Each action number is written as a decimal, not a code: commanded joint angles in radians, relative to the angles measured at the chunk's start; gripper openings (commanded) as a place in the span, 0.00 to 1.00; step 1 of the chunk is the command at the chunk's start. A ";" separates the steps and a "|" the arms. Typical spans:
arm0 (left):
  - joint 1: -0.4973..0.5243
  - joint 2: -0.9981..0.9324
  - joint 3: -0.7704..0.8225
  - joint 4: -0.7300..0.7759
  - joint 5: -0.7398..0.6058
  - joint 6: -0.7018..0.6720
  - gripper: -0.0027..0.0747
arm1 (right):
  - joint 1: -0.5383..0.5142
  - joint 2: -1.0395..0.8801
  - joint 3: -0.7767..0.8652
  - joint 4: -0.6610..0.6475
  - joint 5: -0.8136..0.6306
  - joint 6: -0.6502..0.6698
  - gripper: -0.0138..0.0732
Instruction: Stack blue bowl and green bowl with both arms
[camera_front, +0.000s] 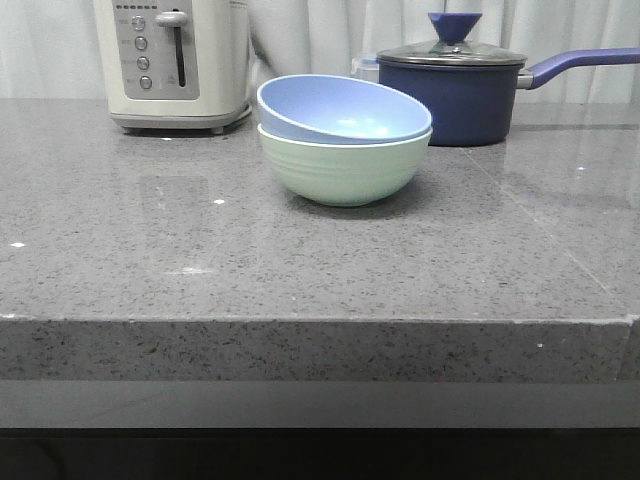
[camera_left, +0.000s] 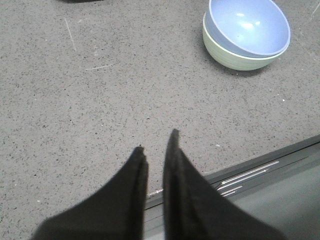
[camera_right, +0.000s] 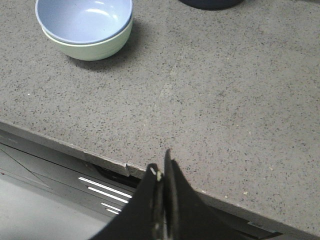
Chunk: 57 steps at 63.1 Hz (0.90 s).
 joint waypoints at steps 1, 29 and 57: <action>-0.005 0.001 -0.025 0.005 -0.073 -0.010 0.01 | -0.001 0.005 -0.024 -0.006 -0.066 0.001 0.09; 0.015 -0.040 0.010 0.016 -0.121 0.000 0.01 | -0.001 0.005 -0.024 -0.006 -0.067 0.001 0.09; 0.456 -0.553 0.636 -0.244 -0.743 0.183 0.01 | -0.001 0.005 -0.023 -0.006 -0.066 0.001 0.09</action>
